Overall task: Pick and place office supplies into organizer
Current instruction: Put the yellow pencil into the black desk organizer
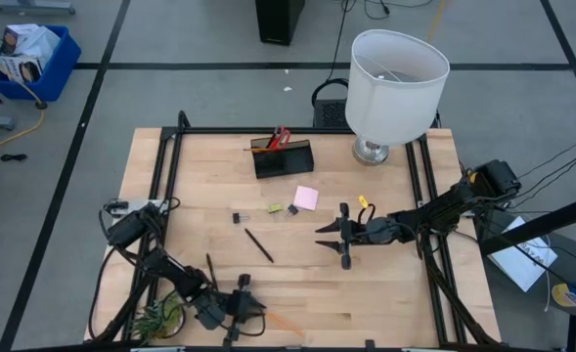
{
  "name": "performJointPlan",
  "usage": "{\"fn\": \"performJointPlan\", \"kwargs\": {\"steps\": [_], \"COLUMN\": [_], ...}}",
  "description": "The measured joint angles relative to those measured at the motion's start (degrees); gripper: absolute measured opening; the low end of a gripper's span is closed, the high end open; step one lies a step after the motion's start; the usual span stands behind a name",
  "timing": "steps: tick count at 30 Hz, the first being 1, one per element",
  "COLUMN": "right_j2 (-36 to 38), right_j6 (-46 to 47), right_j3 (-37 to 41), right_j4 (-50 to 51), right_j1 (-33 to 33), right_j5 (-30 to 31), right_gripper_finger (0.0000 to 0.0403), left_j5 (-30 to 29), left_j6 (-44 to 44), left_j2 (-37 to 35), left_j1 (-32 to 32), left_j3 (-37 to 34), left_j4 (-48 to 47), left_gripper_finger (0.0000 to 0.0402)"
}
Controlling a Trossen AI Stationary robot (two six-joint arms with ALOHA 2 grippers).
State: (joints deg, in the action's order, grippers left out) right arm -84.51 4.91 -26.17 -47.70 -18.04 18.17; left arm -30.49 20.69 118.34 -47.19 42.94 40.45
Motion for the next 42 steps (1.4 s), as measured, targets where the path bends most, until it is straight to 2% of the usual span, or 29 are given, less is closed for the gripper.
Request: {"fn": "performJointPlan", "kwargs": {"steps": [6,12,15,19,26,31,36,42], "right_j2": [0.00,0.00,0.00,-0.04,-0.04,-0.04,-0.04,-0.02], "right_j6": [0.00,0.00,-0.04,0.55,-4.01,-3.16,-0.12,5.87], "right_j3": [0.00,-0.02,-0.02,-0.02,-0.03,0.13,3.66,13.22], "right_j4": [0.00,0.00,-0.01,-3.03,-9.97,-9.09,-12.46,-25.74], "right_j1": [0.00,0.04,0.04,0.07,0.07,-0.04,-0.86,-2.50], "right_j5": [0.00,0.00,0.00,0.13,0.54,7.25,19.08,20.84], "right_gripper_finger": [0.0132,0.0132,0.0132,0.0132,0.0132,0.0131,0.0120,0.0099], "left_j5": [0.43,0.63,-0.81,-2.35,-6.57,-8.16,-9.34,-8.85], "left_j6": [1.35,8.10,8.22,8.22,8.22,9.22,11.56,12.83], "left_j2": [0.00,0.03,0.13,0.19,-0.06,-0.20,-0.23,-0.24], "left_j1": [0.92,2.80,3.30,3.59,5.50,7.05,8.79,10.22], "left_j3": [-0.03,-0.04,-0.07,-0.14,-0.35,-0.28,-0.26,-0.22], "left_j4": [-0.10,-0.03,0.21,1.38,4.67,7.13,7.68,9.48], "left_gripper_finger": [0.0018,0.0032,0.0038,0.0016,0.0031,0.0021,0.0017,0.0026]}}
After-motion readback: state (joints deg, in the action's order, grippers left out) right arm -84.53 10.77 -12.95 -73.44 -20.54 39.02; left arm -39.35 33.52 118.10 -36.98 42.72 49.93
